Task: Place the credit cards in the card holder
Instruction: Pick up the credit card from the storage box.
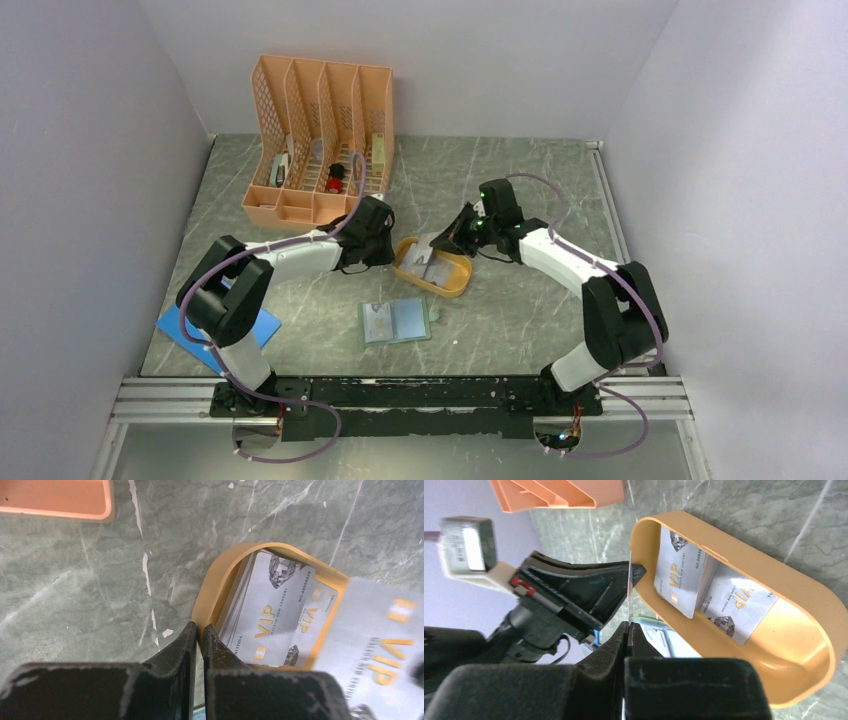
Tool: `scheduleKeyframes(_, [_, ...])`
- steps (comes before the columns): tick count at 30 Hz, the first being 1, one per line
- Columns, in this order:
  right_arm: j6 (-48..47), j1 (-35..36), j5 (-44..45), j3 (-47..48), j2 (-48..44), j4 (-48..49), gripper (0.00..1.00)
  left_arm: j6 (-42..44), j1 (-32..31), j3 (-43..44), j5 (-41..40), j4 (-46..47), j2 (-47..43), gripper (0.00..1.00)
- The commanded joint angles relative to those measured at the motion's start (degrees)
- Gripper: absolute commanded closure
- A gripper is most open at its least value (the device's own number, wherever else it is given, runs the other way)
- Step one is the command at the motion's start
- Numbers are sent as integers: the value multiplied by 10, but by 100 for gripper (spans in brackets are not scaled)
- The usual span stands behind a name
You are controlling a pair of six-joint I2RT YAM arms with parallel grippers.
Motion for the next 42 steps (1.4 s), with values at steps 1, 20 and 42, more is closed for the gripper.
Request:
scheduleKeyframes(1, [41, -33, -21, 9, -46, -41, 100, 3, 2, 22, 4, -38, -6, 95])
scheduleKeyframes(20, [-207, -10, -49, -17, -219, -196, 100, 38, 2, 23, 14, -134, -225, 6])
scheduleKeyframes(42, [-212, 97, 55, -190, -303, -147, 100, 72, -255, -63, -133, -116, -162, 28])
